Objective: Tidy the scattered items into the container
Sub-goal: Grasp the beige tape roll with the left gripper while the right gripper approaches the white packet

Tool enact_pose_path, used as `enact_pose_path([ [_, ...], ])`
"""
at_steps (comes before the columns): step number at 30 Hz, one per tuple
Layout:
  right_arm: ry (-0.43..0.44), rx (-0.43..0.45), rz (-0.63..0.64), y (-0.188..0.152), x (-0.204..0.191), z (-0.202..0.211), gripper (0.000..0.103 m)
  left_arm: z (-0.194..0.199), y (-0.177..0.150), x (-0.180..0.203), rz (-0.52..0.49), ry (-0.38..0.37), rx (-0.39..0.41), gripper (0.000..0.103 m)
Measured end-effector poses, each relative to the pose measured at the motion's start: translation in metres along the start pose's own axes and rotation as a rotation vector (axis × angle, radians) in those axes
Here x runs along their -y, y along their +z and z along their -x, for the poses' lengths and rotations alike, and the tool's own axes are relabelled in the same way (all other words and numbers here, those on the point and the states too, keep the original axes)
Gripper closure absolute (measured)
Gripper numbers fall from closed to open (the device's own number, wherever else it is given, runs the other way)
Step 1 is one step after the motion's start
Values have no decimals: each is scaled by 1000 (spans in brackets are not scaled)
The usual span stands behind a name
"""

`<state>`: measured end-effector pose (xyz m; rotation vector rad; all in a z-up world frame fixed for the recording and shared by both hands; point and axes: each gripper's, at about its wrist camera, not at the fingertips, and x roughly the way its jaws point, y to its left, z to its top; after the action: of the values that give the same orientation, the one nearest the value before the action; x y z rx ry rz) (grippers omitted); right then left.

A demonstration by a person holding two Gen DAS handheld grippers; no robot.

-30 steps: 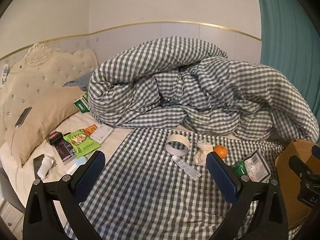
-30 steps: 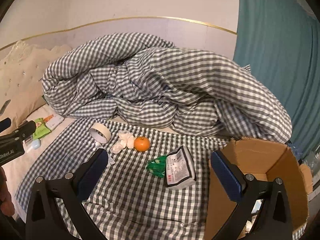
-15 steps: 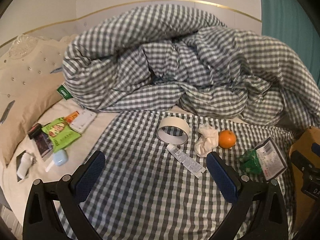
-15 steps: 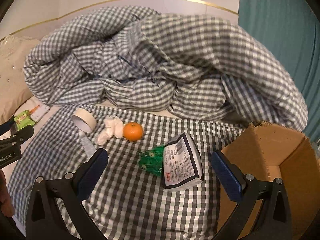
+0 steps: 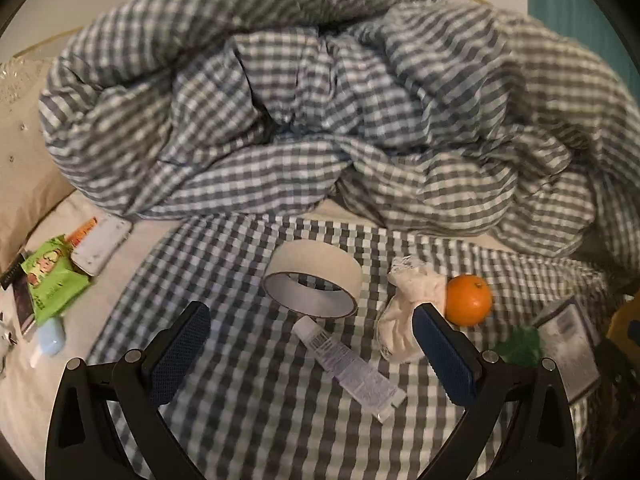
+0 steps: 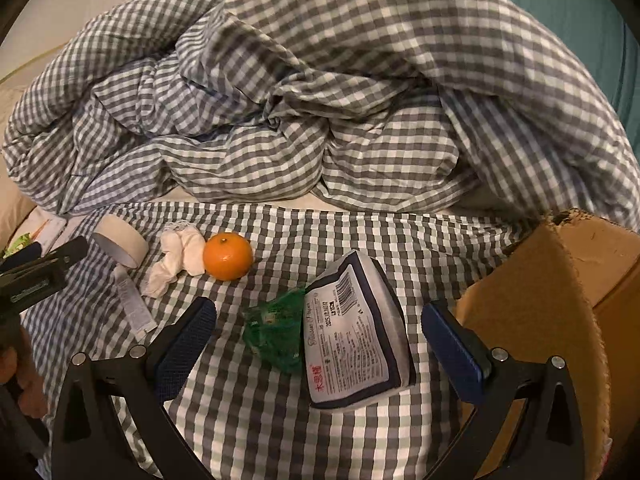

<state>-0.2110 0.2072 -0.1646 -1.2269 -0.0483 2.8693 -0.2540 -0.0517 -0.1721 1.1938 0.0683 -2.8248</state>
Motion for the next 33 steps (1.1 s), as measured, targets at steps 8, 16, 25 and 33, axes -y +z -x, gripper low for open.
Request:
enact_pose_path([
  [8,-6,-24,-6,-4,8,-20,0,-49,1,12,20,5,-44,0],
  [16,-12,-41,16,-4,15,-34,0,-72,10,26,17,30,-35,6],
  [25,-5,-41,14,-6,19,-37,0,-95,15,27,34,54,-70,50],
  [33,9,-40,13,-7,18,-38,0,-104,13,29,33,2,-106,97],
])
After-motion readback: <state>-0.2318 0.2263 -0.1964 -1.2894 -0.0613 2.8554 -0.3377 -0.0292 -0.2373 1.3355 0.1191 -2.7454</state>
